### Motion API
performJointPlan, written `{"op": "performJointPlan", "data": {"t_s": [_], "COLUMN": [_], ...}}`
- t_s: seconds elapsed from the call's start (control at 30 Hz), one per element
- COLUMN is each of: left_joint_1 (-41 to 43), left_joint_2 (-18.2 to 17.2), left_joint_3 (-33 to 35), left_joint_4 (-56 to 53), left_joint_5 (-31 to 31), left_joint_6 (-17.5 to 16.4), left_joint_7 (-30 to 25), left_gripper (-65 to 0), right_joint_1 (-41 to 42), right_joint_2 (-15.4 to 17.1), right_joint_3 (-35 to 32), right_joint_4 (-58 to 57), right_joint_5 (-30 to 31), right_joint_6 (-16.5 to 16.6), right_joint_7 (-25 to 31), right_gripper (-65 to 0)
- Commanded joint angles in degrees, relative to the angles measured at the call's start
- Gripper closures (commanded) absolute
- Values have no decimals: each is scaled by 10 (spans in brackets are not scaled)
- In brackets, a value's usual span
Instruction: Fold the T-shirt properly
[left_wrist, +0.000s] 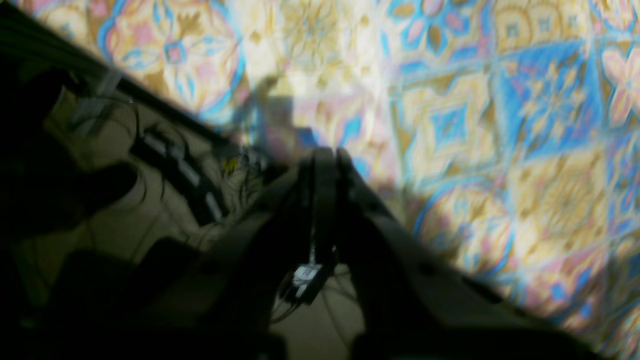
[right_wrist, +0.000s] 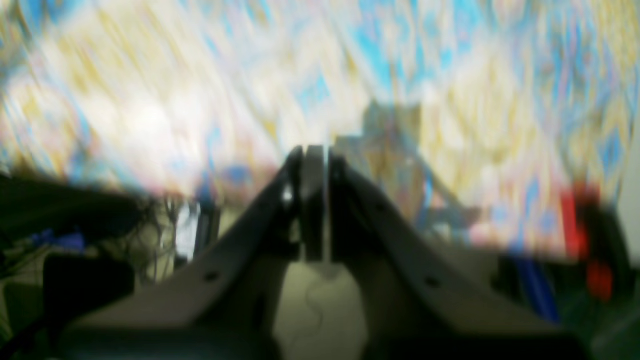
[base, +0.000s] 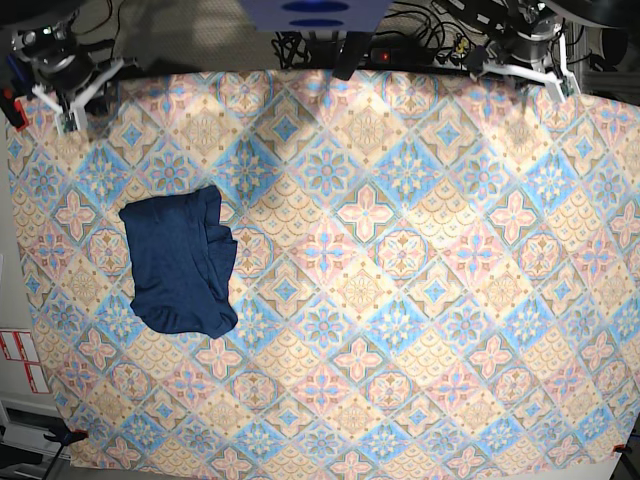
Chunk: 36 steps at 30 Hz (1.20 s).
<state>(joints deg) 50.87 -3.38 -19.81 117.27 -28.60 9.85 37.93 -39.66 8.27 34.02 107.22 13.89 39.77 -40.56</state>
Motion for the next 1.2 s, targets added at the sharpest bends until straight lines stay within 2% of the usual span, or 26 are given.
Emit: {"op": "performJointPlan", "data": {"t_s": [0.0, 0.1, 0.2, 0.3, 0.47, 0.57, 0.7, 0.83, 1.0, 1.17], "left_joint_1": [22, 53, 83, 92, 54, 5, -55, -125, -209, -281], "left_joint_2": [-3, -26, -62, -87, -91, -91, -100, -105, -102, -92], "left_joint_3": [10, 41, 102, 156, 172, 174, 221, 302, 371, 439], "left_joint_4": [8, 7, 5, -16, -132, -231, -355, -500, -673, -813], "left_joint_5": [-2, -2, -1, 0, 1, 0, 7, 50, 53, 57], "left_joint_6": [0, 0, 0, 0, 0, 0, 0, 0, 0, 0], "left_joint_7": [-4, -4, -4, -4, -5, -11, -78, -162, -251, -327], "left_gripper": [0, 0, 0, 0, 0, 0, 0, 0, 0, 0], "right_joint_1": [-21, -63, -96, -109, -103, -44, 13, 81, 154, 215], "right_joint_2": [6, 0, -22, -29, -29, -28, -27, -27, -20, -11], "right_joint_3": [8, 11, 9, 1, -17, -34, -55, -69, -68, -68], "right_joint_4": [9, 6, 1, -51, -212, -329, -455, -601, -775, -906], "right_joint_5": [17, 21, 18, 17, 16, 7, -46, -119, -151, -178], "right_joint_6": [2, 2, 2, 2, 2, 2, 2, 2, 2, 2], "right_joint_7": [10, 10, 10, 11, 15, 49, 94, 191, 304, 388], "right_gripper": [-14, -14, -14, -14, -14, -14, -14, -14, -14, -14]}}
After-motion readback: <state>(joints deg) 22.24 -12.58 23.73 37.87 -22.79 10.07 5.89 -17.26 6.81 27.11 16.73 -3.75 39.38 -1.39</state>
